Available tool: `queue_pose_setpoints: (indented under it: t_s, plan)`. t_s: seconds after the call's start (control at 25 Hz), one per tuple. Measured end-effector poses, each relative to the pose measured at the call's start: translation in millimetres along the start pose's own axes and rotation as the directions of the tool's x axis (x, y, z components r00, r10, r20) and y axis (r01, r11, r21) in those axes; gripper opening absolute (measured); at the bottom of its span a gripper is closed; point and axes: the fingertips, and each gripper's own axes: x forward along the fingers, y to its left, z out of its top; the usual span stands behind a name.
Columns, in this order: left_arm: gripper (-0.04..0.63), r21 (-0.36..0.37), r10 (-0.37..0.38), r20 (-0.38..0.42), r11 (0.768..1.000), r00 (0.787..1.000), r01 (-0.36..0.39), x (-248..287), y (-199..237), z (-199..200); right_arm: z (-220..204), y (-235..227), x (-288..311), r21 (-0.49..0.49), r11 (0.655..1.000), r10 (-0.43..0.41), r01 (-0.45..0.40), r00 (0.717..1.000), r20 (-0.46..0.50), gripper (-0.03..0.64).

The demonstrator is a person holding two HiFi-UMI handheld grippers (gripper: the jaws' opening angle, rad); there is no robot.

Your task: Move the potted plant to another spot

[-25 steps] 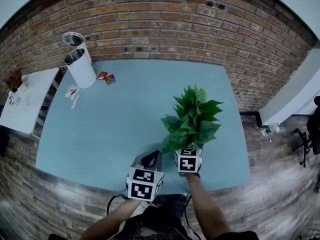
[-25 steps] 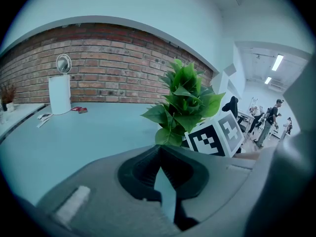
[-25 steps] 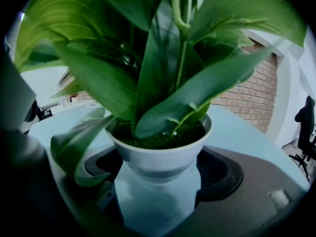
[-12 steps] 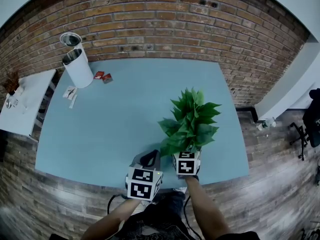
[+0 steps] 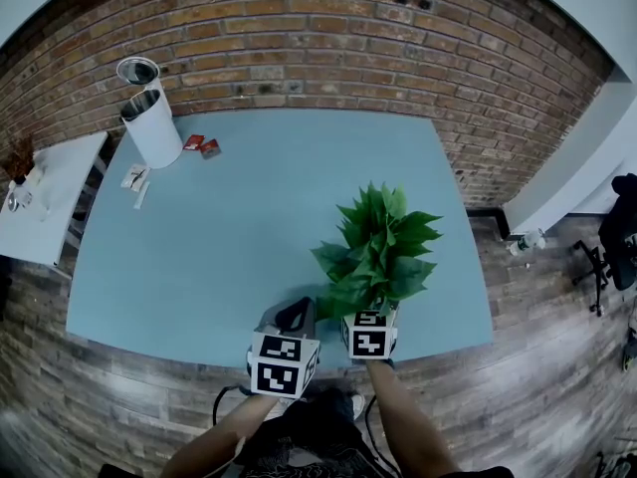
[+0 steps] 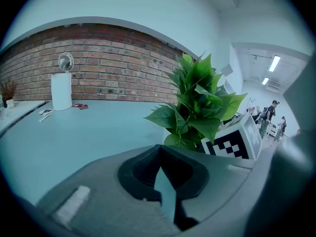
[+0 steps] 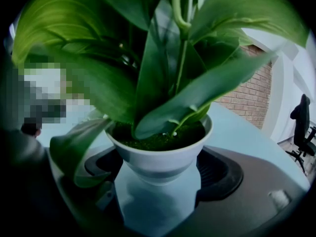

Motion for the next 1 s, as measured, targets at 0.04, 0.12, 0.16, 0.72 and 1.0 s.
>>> queue_pose_setpoints:
  t_s: [0.04,0.12,0.16,0.72,1.0]
  plan:
    - [-0.002,-0.001,0.002,-0.002,1.0,1.0,-0.002,-0.8,0.2,-1.2,-1.2,0.6,-2.1,-0.002,1.0,0.0,0.0,1.0,-0.001,0.465]
    - [-0.002,0.0,0.005,-0.002,1.0,1.0,-0.005,-2.5,-0.8,-2.6,-5.3,2.3,-6.2,-0.004,1.0,0.004,-0.004,1.0,-0.009,0.465]
    - [-0.002,0.002,0.006,-0.001,1.0,1.0,-0.006,-3.5,-1.8,-3.1,-9.0,4.3,-8.1,-0.003,1.0,0.014,-0.014,1.0,-0.018,0.465]
    - [-0.002,-0.016,0.057,0.006,0.998,0.998,-0.057,-29.1,-17.6,-18.6,-23.6,14.2,-30.3,-0.029,0.998,0.052,-0.053,0.998,-0.023,0.465]
    - [-0.002,-0.036,0.09,0.022,0.995,0.996,-0.09,-45.7,-16.8,-24.2,-29.0,23.2,-38.2,-0.048,0.996,0.072,-0.074,0.997,-0.029,0.465]
